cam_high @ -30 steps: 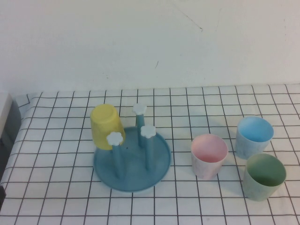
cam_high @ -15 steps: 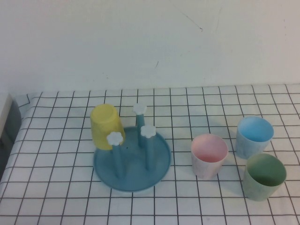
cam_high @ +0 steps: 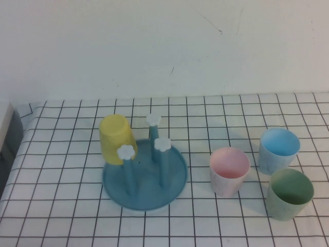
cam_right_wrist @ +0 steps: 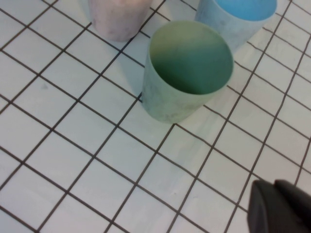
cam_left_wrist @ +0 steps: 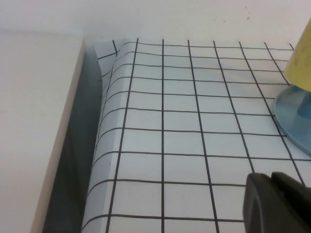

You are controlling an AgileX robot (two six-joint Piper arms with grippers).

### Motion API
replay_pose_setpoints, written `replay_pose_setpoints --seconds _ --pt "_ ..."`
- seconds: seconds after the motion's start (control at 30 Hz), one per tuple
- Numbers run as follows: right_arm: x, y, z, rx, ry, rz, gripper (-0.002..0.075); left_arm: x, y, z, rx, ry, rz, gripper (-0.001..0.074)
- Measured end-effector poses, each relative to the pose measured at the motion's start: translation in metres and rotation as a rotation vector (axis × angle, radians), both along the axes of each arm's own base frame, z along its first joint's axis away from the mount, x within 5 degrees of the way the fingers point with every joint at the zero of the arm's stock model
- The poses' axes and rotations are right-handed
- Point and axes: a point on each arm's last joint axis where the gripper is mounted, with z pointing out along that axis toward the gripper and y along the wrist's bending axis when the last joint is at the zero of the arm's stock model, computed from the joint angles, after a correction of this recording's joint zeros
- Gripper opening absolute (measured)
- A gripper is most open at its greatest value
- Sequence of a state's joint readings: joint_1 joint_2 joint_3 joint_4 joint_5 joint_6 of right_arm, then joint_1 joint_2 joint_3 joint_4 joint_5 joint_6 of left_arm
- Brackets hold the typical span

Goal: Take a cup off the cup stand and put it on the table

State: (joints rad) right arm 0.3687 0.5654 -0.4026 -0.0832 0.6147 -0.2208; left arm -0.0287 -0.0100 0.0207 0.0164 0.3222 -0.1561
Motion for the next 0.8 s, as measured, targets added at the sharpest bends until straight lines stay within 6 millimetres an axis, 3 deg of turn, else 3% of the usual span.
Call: replay_pose_setpoints --seconds 0.8 --pt "-0.0002 0.0002 -0.0002 0.004 0.004 -0.001 -0.0003 -0.0003 -0.0032 0.0004 -0.019 0.0 -0.031 -0.0002"
